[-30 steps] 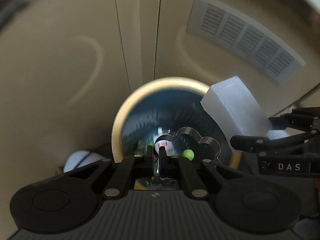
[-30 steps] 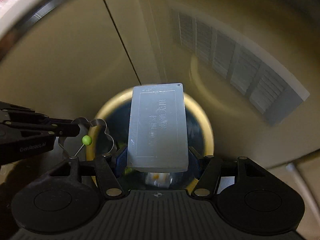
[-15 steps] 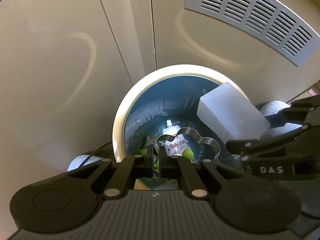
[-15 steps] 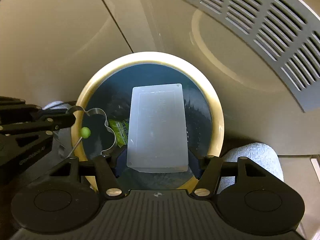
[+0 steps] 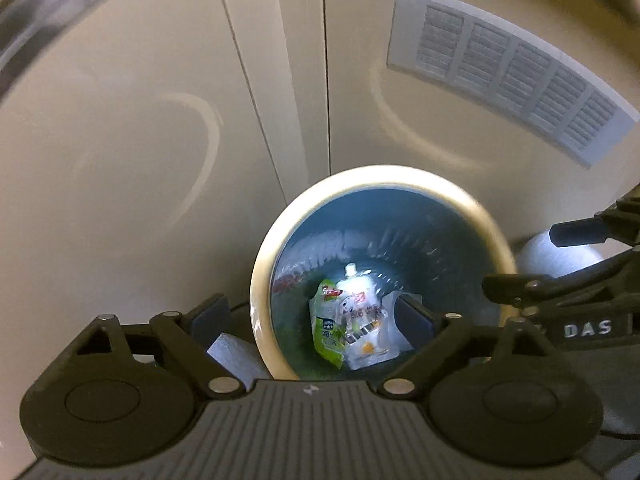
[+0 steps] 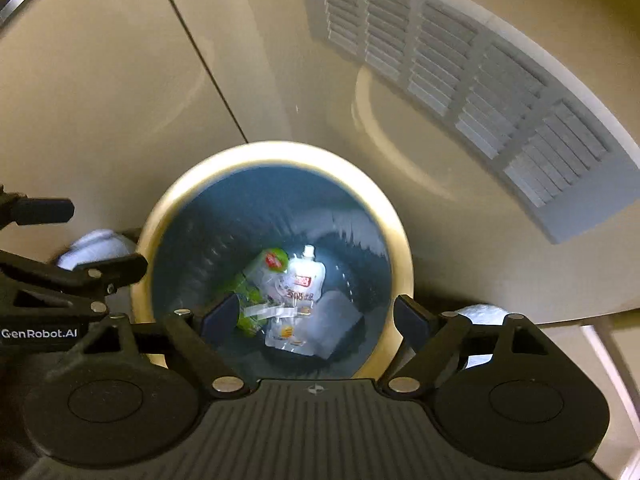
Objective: Collect trash
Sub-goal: 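Open both tools to drop the cutter and box into the bin, then raise both tools back toward the toothpaste box and tissues on the mat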
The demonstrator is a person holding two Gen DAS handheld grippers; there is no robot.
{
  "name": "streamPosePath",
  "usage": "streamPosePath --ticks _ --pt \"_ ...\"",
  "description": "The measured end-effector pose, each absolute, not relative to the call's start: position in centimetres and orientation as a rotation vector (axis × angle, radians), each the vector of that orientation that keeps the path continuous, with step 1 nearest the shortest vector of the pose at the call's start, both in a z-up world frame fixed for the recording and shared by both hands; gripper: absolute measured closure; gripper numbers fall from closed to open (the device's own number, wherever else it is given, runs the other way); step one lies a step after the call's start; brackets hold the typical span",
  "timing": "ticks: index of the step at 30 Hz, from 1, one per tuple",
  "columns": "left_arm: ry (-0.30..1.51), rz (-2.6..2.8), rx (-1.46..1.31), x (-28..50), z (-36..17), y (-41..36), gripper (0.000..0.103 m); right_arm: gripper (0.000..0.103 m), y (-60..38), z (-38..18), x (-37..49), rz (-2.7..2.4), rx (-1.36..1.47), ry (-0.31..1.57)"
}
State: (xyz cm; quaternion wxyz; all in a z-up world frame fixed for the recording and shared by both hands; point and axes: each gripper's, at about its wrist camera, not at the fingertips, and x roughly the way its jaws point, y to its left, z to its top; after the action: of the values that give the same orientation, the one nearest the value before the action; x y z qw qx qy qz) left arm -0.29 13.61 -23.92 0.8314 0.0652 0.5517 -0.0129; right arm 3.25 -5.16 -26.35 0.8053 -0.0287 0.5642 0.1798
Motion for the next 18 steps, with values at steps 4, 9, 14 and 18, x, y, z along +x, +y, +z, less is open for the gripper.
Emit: streamPosePath --ticks 4,9,14,18 --pt "1.129 -0.004 0.116 -1.5 -20.6 13.6 0.010 0.015 -6.6 -22.1 1.8 0.427 -0.040 1.080" --pt "1.059 0.009 0.080 -3.3 -16.3 13.5 0.010 0.009 -8.0 -16.8 -1.2 0.455 -0.032 0.888" --pt "1.007 0.033 0.048 -4.7 -13.6 13.8 0.000 0.007 -8.3 -14.3 -3.9 0.464 -0.050 0.759" --pt "0.957 0.052 0.072 -5.2 -12.5 13.1 0.000 0.007 -8.9 -13.2 -4.6 0.481 -0.059 0.702"
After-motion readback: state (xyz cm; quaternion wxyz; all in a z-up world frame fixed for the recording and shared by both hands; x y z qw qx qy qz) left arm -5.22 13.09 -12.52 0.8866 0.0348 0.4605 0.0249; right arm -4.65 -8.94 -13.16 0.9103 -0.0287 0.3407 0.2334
